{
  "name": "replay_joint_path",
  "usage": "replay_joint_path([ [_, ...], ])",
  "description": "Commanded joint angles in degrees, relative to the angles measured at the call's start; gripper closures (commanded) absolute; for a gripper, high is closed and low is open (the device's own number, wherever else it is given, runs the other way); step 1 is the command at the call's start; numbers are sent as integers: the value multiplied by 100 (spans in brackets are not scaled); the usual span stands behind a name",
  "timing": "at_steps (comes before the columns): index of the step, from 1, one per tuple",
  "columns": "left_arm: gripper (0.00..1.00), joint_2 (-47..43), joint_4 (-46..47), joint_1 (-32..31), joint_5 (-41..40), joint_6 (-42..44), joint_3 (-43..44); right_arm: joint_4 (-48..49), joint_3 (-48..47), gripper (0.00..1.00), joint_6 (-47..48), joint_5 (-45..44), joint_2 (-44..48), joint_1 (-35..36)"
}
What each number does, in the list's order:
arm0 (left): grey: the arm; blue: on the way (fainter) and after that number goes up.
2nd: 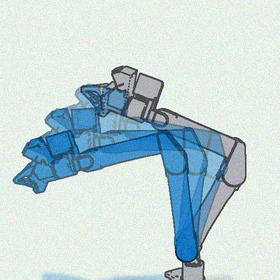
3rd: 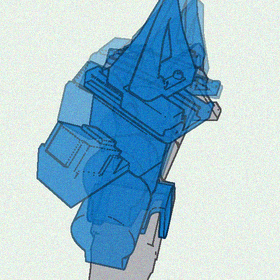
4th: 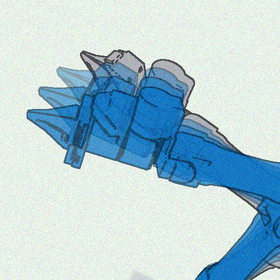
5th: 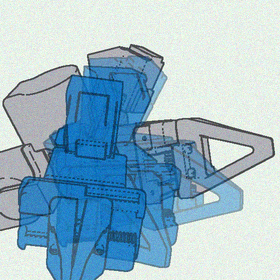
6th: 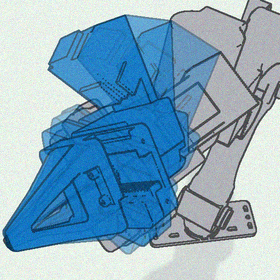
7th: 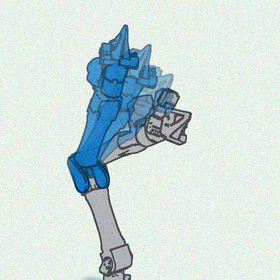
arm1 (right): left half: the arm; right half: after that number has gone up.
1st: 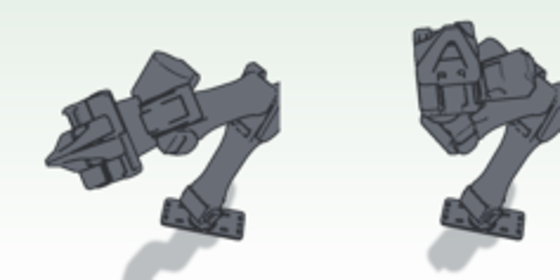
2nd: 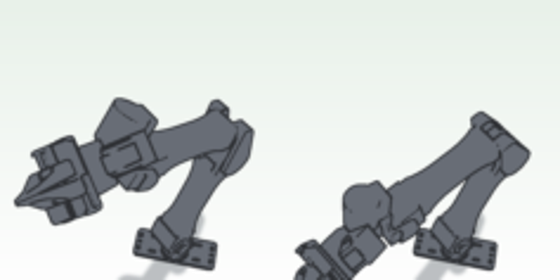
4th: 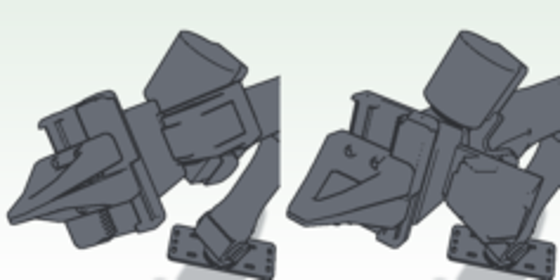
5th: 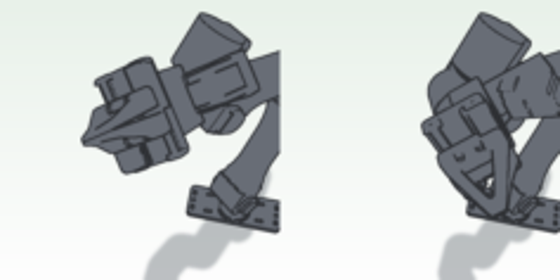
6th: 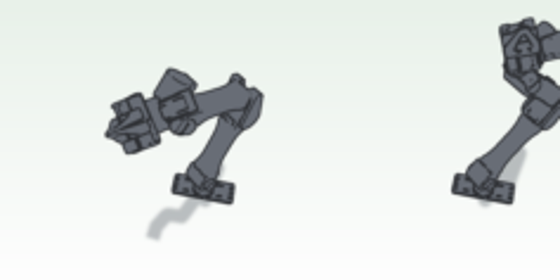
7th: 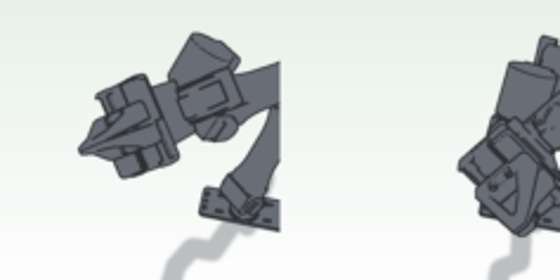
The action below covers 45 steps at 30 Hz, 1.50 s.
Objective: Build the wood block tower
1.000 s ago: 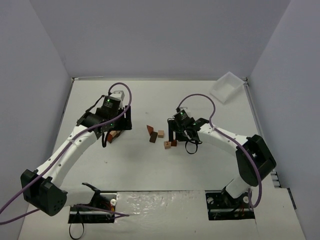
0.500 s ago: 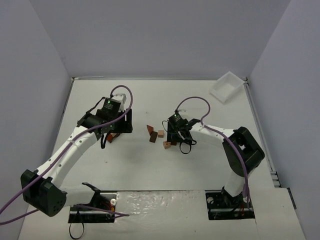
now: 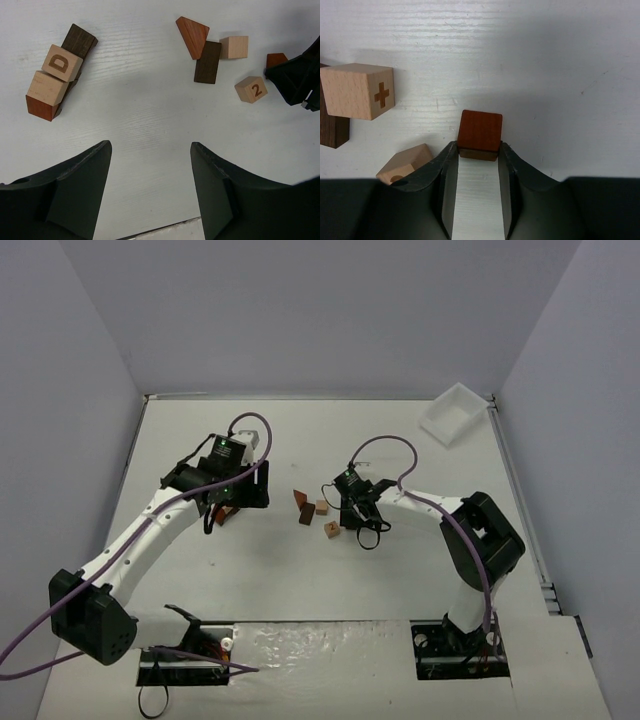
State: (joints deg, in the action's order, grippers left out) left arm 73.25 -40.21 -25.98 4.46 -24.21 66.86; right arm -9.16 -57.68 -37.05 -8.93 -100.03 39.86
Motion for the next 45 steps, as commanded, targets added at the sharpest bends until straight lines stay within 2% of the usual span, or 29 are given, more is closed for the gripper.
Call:
replay_joint_path([
  [1,39,-48,127,31,254,5,405,46,-58,96,386,-242,629,57],
  [3,39,-37,131,31,412,-77,453,89,-82,100,705,-213,907,103],
  [6,39,-23,145,31,827,-273,611,411,58,100,1204,-65,1642,234],
  [12,39,55,325,31,1960,-875,1044,1560,617,100,2238,882,3178,365],
  [17,39,89,1385,18,3100,-2003,1095,1968,617,100,2664,1838,3702,387],
  [21,39,146,2305,-80,3463,-2985,962,2101,385,100,2815,2379,3746,383],
  [27,41,289,2737,-269,3623,-3426,976,2138,115,100,2976,2571,3569,383],
  [29,47,364,2737,-329,3646,-3494,931,2153,55,100,3007,2556,3538,383],
  [36,60,523,2597,-443,3588,-3503,872,2216,-24,100,3046,2589,3420,391],
  [45,70,595,2307,-443,3685,-3323,957,2262,22,99,3055,2489,3402,383],
])
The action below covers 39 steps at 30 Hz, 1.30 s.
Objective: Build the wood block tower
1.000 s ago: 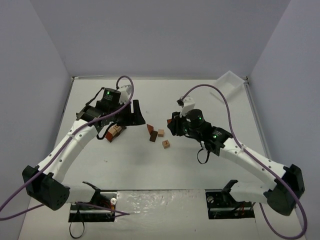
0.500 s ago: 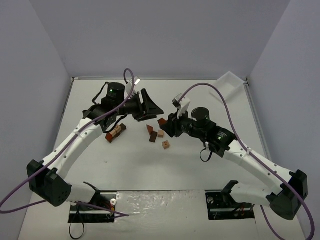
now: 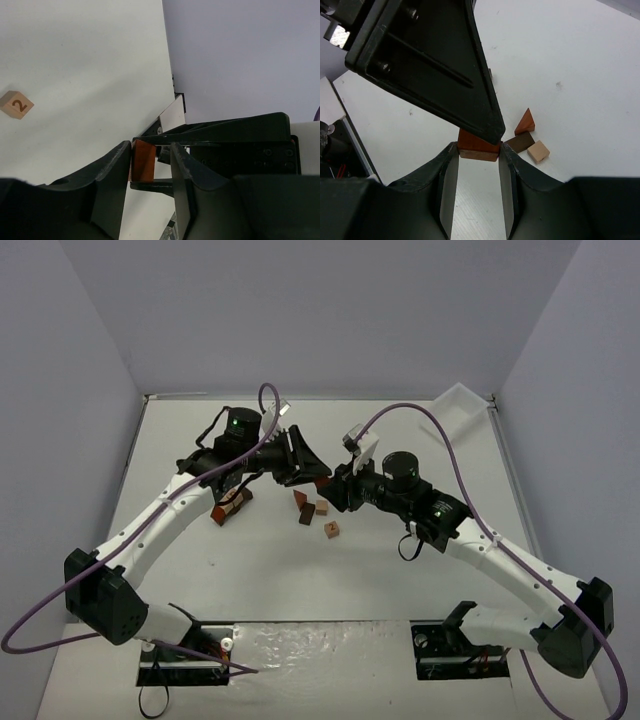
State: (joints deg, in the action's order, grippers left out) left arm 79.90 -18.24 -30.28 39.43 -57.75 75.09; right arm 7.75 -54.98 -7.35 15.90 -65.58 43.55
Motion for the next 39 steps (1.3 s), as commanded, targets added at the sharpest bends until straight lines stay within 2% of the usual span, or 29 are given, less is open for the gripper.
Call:
replay_joint_path([
  [1,70,-66,71,-13,193,49,120,579,-237,99,85,-8,-42,13],
  [4,70,-54,23,-13,246,63,62,596,-207,99,61,-34,-42,21],
  [8,78,-70,23,-13,319,80,-2,622,-206,99,42,-17,-77,14],
  [12,80,-71,23,-13,389,98,-44,657,-163,99,50,-62,-102,14],
  [16,95,-101,27,-13,391,157,-101,694,-134,98,30,-61,-140,22],
  [17,99,-118,43,-13,391,185,-107,700,-129,95,18,-61,-146,22],
  [20,100,-149,126,-13,382,229,-160,719,-110,84,-20,-44,-182,14],
  [21,100,-166,169,-13,382,238,-186,711,-109,75,-20,-43,-183,13],
  [22,100,-195,213,-13,368,259,-215,717,-96,59,-41,-30,-196,13],
  [23,100,-215,242,-13,347,307,-227,711,-83,49,-55,-26,-209,17],
  [26,100,-287,173,-4,184,559,-239,710,-36,31,-85,-46,-210,13],
  [30,100,-361,-126,-4,-173,940,-214,693,50,21,-152,-96,-209,13],
  [33,100,-432,-485,-4,-614,1454,-282,672,149,9,-238,-102,-174,4],
  [39,100,-675,-562,-31,-1881,2223,-1050,260,421,5,-307,-625,165,-31],
])
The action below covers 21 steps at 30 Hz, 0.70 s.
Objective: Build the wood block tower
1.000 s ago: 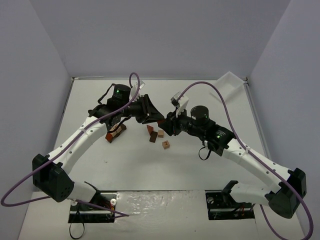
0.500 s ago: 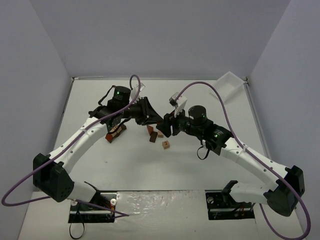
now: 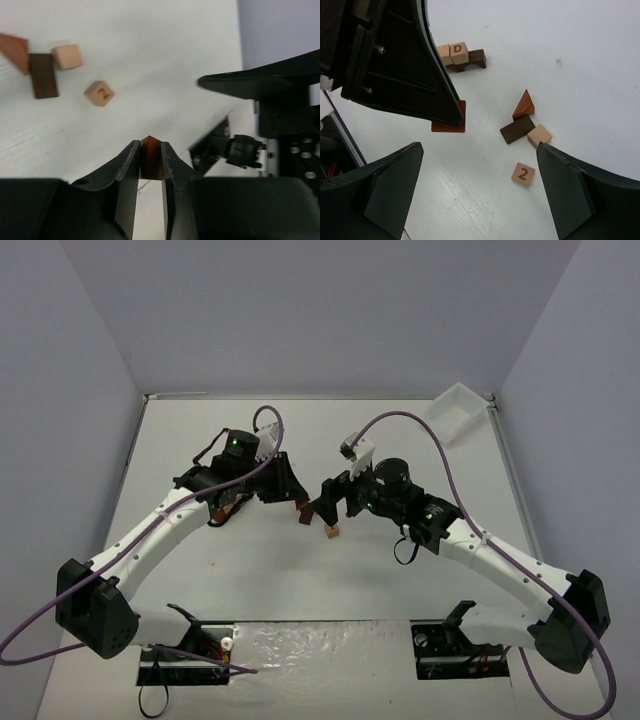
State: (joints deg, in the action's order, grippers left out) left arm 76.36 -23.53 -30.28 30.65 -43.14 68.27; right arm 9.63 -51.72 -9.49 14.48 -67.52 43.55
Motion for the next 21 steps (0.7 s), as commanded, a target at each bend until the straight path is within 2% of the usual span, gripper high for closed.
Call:
replay_joint_path([
  [1,100,-361,-26,-45,-1344,903,-533,-69,141,5,-122,-719,455,-45],
  [5,100,-338,154,-236,-2571,1241,-1236,-533,262,4,-249,-1375,754,-81],
  [7,100,-276,454,-321,-2893,1287,-1609,-650,327,5,-324,-1616,868,-83],
  [12,99,0,1086,-636,-3844,1597,-2159,-778,478,4,-500,-1668,1100,-84],
  [21,91,523,1877,-1113,-4553,1962,-2755,-873,675,5,-604,-1612,1361,-92],
])
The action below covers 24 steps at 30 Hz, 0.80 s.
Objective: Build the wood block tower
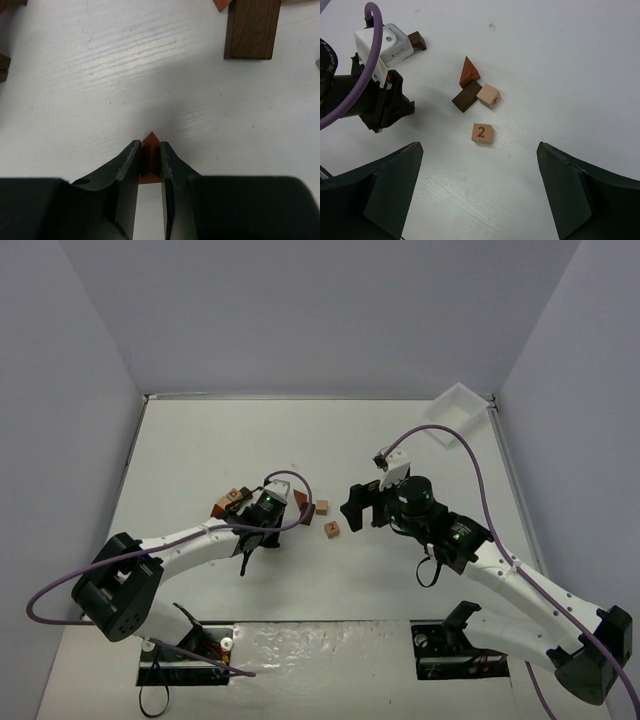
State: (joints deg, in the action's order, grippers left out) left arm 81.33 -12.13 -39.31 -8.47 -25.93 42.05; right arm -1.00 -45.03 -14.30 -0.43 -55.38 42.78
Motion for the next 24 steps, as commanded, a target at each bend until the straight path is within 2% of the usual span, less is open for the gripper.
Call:
replay_joint_path([
  [1,90,48,860,-288,-723,175,-228,188,28,5,-134,-103,154,-16],
  [8,85,-145,1502,-779,-1350,-342,-821,162,56,5,-143,-10,150,-16],
  [17,84,-960,1275,-965,-1738,-1114,-1406,144,88,4,-78,-10,91,-16],
  [24,68,-1240,1148,-1234,-1987,-1525,-1633,144,76,4,10,-10,-19,-19],
])
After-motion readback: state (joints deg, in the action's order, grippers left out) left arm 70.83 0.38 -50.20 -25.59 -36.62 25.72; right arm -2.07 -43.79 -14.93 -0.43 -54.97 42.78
